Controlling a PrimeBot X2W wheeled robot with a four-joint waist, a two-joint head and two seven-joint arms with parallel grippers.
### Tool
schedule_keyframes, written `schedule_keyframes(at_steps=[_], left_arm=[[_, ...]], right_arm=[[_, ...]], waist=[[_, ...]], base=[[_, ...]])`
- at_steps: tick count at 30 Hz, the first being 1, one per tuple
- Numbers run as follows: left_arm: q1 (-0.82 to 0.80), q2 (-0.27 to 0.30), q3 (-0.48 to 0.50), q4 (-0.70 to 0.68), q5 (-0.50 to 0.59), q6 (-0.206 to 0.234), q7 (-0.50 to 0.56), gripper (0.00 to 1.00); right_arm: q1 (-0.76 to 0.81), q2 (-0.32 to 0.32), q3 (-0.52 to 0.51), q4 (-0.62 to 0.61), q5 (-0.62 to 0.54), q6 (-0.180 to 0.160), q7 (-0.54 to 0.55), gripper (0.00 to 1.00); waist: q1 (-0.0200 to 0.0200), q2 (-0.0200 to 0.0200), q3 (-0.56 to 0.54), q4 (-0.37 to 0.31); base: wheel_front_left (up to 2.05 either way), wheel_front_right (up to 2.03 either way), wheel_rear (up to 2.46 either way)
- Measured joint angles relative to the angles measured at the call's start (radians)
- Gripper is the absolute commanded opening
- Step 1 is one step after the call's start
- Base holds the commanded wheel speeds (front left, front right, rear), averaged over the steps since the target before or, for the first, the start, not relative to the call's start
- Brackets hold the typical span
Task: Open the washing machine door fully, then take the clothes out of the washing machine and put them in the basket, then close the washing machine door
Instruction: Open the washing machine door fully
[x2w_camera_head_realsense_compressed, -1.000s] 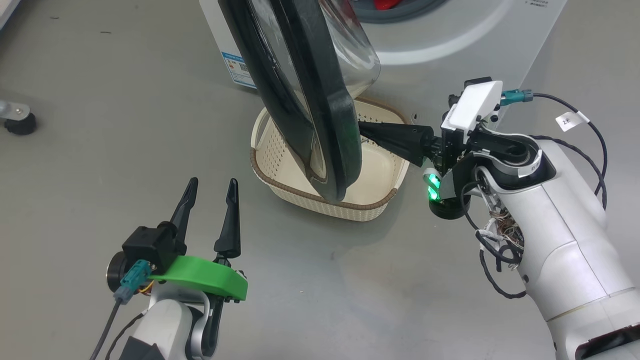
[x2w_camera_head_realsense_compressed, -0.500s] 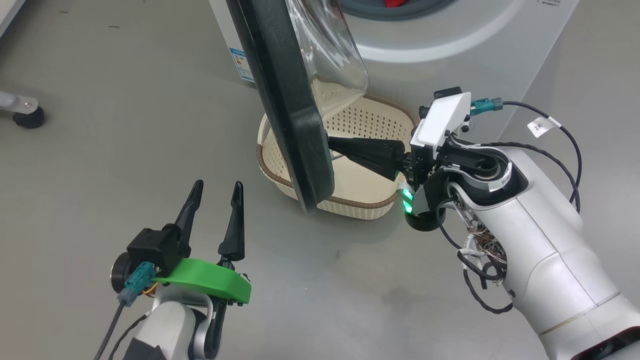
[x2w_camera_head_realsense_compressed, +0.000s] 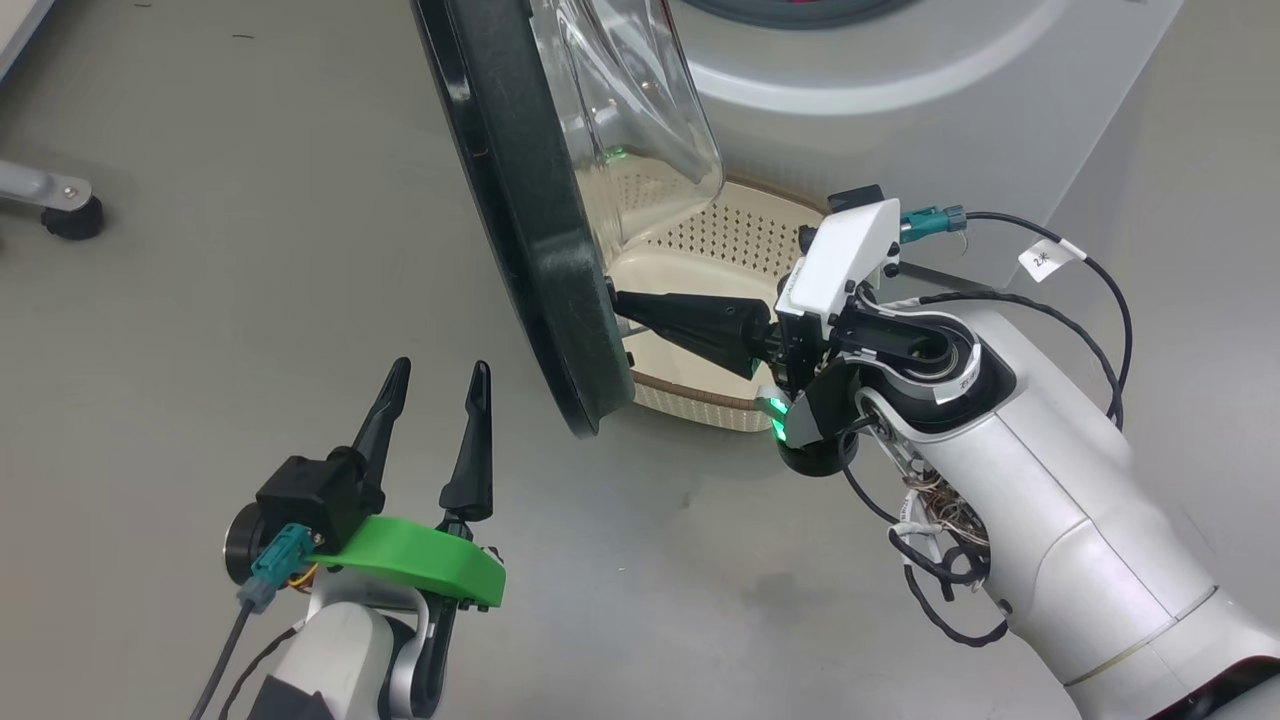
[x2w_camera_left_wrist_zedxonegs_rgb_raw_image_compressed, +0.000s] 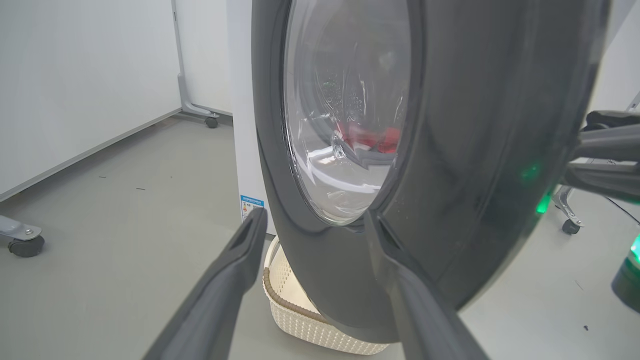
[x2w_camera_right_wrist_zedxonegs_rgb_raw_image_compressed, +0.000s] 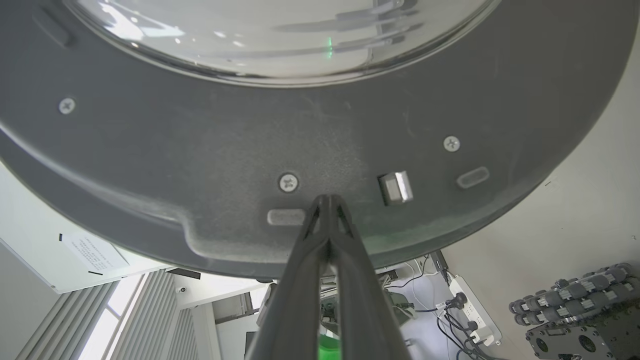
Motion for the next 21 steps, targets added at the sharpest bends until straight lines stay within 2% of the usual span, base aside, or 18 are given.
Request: schedule_keyframes(at_steps=[7,12,16,21], left_arm=[[0.002,0.000,0.018,0.000,0.000,0.009,0.000,1.00],[0.006,0.000,0.040,0.009,0.007,0.009,0.000,1.00],[0.017,0.000,0.073,0.018,0.021,0.009,0.000,1.00],[0.031,0.000,0.101,0.025,0.037,0.009,0.000,1.00]], right_arm=[[0.000,0.003,0.016,0.015,0.007,0.009,-0.033,0.00],[0.000,0.004,0.014,0.050,-0.021,0.037,-0.060,0.00],[0.003,0.000,0.020,0.068,-0.061,0.071,-0.085,0.00],[0.025,-0.085,0.059,0.082,-0.203,0.138,-0.155,0.00]], waist=[[0.0000,0.0000,-0.006,-0.011],[0.0000,0.0000,-0.028,-0.031],[0.0000,0.0000,-0.051,-0.055],[0.0000,0.0001,-0.089,-0.087]], base=[[0.00,0.00,0.00],[0.00,0.00,0.00],[0.00,0.00,0.00],[0.00,0.00,0.00]])
